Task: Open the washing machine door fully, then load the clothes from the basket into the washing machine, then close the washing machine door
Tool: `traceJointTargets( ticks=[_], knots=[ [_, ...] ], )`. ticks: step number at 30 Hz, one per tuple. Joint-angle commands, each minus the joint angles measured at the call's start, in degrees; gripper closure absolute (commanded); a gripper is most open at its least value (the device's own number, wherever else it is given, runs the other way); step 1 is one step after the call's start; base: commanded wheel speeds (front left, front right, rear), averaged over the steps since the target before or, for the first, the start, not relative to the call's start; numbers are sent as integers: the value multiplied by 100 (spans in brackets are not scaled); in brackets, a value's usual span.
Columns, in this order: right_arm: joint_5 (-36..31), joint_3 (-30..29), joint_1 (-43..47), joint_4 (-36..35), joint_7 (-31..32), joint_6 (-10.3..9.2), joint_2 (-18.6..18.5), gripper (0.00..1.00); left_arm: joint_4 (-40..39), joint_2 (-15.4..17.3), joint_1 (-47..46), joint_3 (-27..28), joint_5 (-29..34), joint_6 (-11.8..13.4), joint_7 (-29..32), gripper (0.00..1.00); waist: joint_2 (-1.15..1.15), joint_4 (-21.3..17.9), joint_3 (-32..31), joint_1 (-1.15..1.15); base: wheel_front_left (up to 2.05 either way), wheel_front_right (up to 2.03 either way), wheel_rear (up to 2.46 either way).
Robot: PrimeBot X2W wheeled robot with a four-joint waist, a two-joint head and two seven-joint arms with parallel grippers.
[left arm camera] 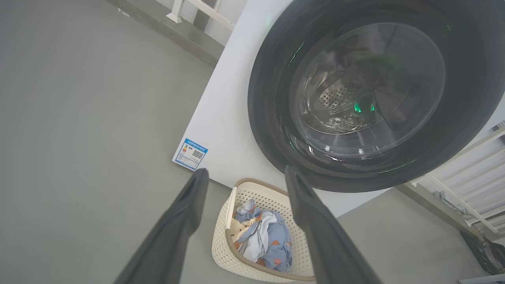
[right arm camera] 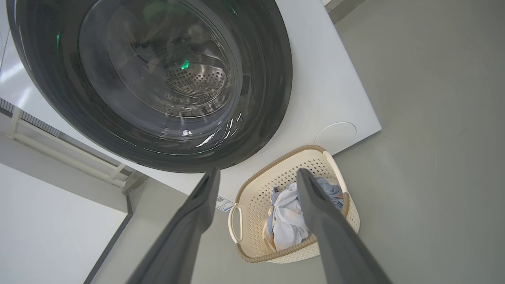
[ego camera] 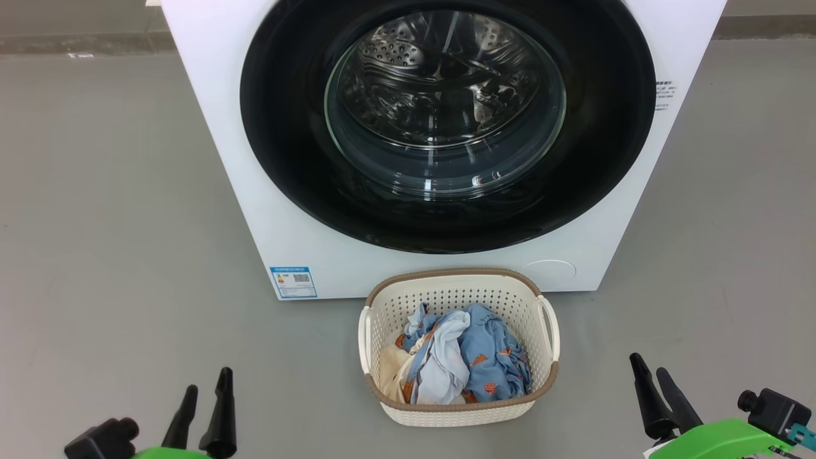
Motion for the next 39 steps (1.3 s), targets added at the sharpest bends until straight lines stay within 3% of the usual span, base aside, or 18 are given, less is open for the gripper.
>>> traceJointTargets(
  ticks=[1, 39],
  knots=[
    [-210, 100, -239, -118, -89, 6, -101, 0, -189, 116, -106, 89, 256, -31, -89, 0, 0, 1, -3, 0, 0, 0, 0],
    [-2256, 337, -297, -43, -709, 8, -382, 0, -434, 234, -38, -92, 2697, -39, -713, 0, 0, -72, 12, 0, 0, 0, 0]
  ],
)
